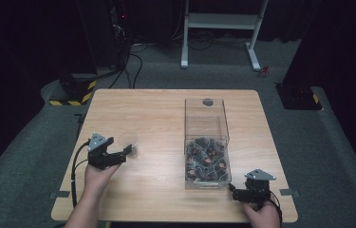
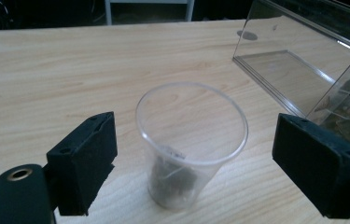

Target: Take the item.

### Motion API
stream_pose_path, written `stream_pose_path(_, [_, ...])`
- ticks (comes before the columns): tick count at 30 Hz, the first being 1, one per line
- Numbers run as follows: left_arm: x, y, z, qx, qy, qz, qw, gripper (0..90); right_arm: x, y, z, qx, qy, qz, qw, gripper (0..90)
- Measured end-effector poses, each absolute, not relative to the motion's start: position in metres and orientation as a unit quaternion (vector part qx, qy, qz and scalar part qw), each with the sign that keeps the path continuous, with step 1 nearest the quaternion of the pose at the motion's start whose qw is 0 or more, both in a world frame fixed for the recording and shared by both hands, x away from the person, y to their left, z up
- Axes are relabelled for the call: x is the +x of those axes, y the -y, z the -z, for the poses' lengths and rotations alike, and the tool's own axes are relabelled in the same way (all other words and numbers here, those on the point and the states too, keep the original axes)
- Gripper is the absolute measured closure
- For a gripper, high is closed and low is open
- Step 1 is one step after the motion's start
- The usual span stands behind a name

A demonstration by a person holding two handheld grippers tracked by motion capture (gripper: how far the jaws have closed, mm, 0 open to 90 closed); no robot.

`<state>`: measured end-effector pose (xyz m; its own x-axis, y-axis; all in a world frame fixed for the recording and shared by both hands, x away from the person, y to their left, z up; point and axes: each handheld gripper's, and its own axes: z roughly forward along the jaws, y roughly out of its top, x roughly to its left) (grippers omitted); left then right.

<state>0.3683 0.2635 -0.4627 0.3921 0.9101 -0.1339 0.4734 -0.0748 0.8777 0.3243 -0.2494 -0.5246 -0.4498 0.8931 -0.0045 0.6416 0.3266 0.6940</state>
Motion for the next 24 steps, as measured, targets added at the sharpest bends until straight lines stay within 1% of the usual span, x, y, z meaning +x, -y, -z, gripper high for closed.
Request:
stream_pose_path(10, [0.359, -0.274, 0.48, 0.714, -0.503, -0.206, 0.442, 14.7, 0.324, 0.249, 0.525, 0.484, -0.791, -0.318, 0.199, 8.5])
stream_pose_path(18, [0.346, -0.281, 0.498, 0.739, -0.503, -0.198, 0.402, 14.7, 0.324, 0.249, 0.525, 0.484, -0.791, -0.318, 0.199, 8.5])
stream_pose_path(22, [0.337, -0.281, 0.508, 0.75, -0.503, -0.185, 0.388, 14.8, 0.324, 0.249, 0.525, 0.484, -0.791, -0.318, 0.199, 8.5])
stream_pose_path(24, [0.333, -0.28, 0.513, 0.758, -0.499, -0.187, 0.376, 15.0, 0.324, 0.249, 0.525, 0.484, -0.791, -0.318, 0.199, 8.6])
